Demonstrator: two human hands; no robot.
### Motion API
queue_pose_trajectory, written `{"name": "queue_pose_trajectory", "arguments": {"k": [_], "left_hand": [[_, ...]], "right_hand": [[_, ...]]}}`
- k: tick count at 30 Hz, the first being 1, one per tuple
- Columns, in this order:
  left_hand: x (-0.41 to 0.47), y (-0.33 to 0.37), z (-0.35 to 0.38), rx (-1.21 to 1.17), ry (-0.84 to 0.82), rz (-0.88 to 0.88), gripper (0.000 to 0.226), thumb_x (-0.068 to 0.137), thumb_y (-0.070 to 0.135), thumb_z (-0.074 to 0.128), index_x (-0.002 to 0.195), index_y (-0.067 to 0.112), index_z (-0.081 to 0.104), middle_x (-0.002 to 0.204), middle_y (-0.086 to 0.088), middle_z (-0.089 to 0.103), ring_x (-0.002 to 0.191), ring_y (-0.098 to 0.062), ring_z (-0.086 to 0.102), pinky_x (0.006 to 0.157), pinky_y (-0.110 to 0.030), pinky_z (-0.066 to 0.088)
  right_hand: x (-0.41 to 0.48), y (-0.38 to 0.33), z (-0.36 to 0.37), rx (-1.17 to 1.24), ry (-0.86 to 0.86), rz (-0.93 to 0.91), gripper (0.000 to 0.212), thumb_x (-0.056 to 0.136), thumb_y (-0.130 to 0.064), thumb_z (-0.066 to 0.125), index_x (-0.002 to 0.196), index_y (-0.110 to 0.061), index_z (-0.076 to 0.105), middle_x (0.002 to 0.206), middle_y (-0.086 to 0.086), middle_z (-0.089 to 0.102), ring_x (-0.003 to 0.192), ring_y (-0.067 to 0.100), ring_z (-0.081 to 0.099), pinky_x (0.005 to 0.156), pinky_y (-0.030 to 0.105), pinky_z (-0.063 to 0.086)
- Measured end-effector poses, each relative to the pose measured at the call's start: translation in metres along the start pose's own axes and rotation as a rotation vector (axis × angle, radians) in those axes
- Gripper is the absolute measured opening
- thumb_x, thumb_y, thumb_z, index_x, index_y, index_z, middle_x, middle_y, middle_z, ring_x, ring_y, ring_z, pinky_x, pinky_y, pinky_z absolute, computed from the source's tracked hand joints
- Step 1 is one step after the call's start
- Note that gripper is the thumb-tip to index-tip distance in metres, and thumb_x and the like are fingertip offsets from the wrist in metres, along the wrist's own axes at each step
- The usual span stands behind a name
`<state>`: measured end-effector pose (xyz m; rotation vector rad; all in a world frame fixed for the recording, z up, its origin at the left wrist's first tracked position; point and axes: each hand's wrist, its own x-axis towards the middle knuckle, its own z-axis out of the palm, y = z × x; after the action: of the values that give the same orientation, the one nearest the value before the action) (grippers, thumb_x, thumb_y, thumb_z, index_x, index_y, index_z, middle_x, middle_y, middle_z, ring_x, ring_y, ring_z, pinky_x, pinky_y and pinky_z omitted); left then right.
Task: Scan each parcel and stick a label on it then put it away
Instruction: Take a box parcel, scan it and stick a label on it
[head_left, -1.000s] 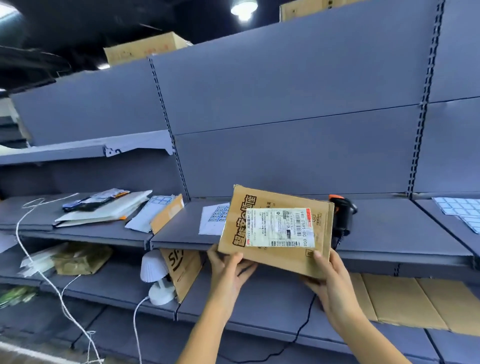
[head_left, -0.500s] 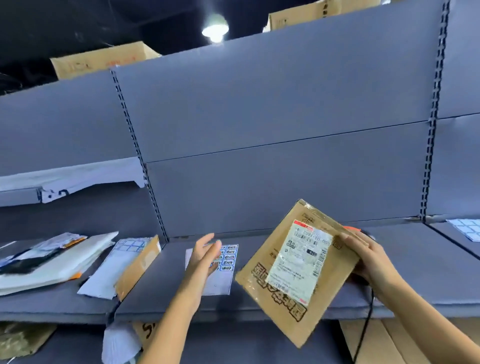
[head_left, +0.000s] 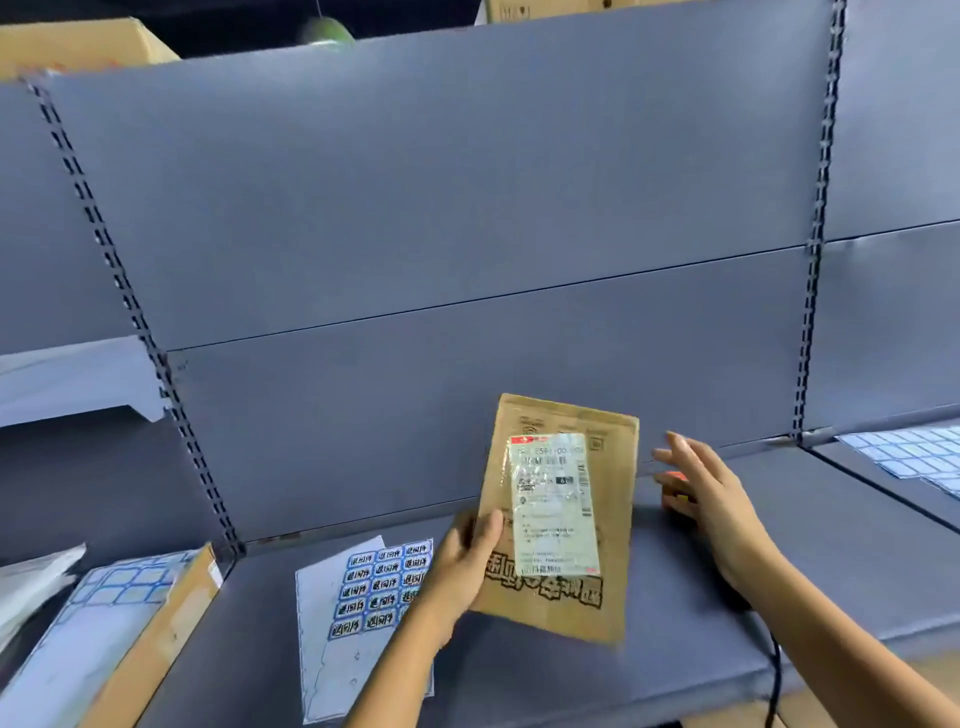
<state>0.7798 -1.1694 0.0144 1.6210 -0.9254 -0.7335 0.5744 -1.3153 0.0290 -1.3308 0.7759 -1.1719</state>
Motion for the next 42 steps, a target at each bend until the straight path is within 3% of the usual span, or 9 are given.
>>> {"name": "queue_pose_trajectory", "arguments": {"k": [3,9,11,16,22,25,31,36,42], "left_hand": [[0.014,-0.016,0.004,-0.085,0.149,0.008,0.024,0.093,0.052,0.038,0.108,0.034,0.042,0.109,0.015,0.047,0.105,-0.007,0.044,0.091,-0.024,0.032],[0.037,-0.048,0.015,-0.061,0.234,0.016,0.036,0.088,0.056,0.036,0.105,0.028,0.049,0.105,0.007,0.057,0.098,-0.013,0.052,0.079,-0.025,0.037],[0.041,-0.056,0.02,-0.052,0.254,0.044,0.038,0.082,0.061,0.036,0.099,0.031,0.052,0.098,0.013,0.058,0.095,-0.011,0.057,0.069,-0.019,0.042],[0.049,-0.052,0.022,-0.067,0.196,0.063,0.034,0.097,0.039,0.04,0.118,0.014,0.049,0.096,0.016,0.057,0.087,0.007,0.052,0.056,-0.001,0.04],[0.053,-0.062,0.024,-0.138,0.218,0.123,0.045,0.082,0.051,0.047,0.111,0.017,0.054,0.1,0.007,0.067,0.089,-0.001,0.062,0.064,-0.011,0.048],[0.056,-0.065,0.023,-0.167,0.235,0.15,0.047,0.079,0.051,0.048,0.111,0.017,0.055,0.101,0.005,0.068,0.086,0.001,0.064,0.065,-0.015,0.05],[0.061,-0.066,0.021,-0.184,0.239,0.138,0.033,0.09,0.042,0.047,0.112,0.018,0.053,0.102,0.006,0.067,0.087,0.002,0.063,0.063,-0.012,0.049],[0.063,-0.064,0.023,-0.18,0.3,0.132,0.028,0.089,0.045,0.05,0.104,0.021,0.054,0.096,0.005,0.068,0.087,-0.006,0.064,0.059,-0.012,0.048],[0.062,-0.064,0.024,-0.146,0.338,0.138,0.042,0.083,0.056,0.047,0.106,0.022,0.055,0.096,0.009,0.068,0.087,-0.006,0.065,0.063,-0.017,0.05]], "right_hand": [[0.008,0.025,-0.015,-0.343,0.226,0.031,0.031,0.092,-0.028,0.058,0.119,-0.015,0.057,0.097,0.003,0.065,0.096,0.024,0.059,0.09,0.04,0.043],[0.013,0.071,-0.047,-0.927,0.306,0.305,0.047,0.084,-0.037,0.063,0.121,-0.009,0.053,0.116,0.023,0.057,0.111,0.043,0.051,0.092,0.043,0.04],[0.009,0.073,-0.046,-0.88,0.288,0.296,0.044,0.084,-0.027,0.063,0.121,-0.008,0.051,0.116,0.025,0.058,0.107,0.042,0.054,0.084,0.042,0.042],[0.009,0.062,-0.042,-0.796,0.283,0.308,0.041,0.082,-0.019,0.067,0.118,-0.006,0.052,0.103,0.019,0.062,0.103,0.038,0.057,0.072,0.034,0.036],[0.011,0.058,-0.022,-0.516,0.051,0.434,0.023,0.068,-0.007,0.072,0.082,0.002,0.056,0.066,0.016,0.061,0.064,0.031,0.059,0.058,0.032,0.041],[0.005,0.065,-0.002,-0.095,-0.023,0.557,0.018,0.081,0.011,0.058,0.093,0.003,0.046,0.074,0.028,0.064,0.071,0.036,0.062,0.062,0.038,0.053],[-0.003,0.061,-0.001,0.057,-0.014,0.494,0.009,0.083,0.014,0.053,0.088,0.006,0.055,0.077,0.025,0.063,0.061,0.029,0.06,0.063,0.034,0.048],[-0.013,0.059,0.008,0.002,0.077,0.311,0.02,0.081,0.017,0.055,0.098,0.008,0.053,0.101,0.013,0.068,0.07,0.029,0.066,0.055,0.03,0.053],[-0.04,0.031,0.044,-0.323,-0.022,0.046,0.042,0.076,0.009,0.064,0.091,-0.015,0.033,0.098,0.012,0.062,0.067,0.026,0.06,0.055,0.036,0.051]]}}
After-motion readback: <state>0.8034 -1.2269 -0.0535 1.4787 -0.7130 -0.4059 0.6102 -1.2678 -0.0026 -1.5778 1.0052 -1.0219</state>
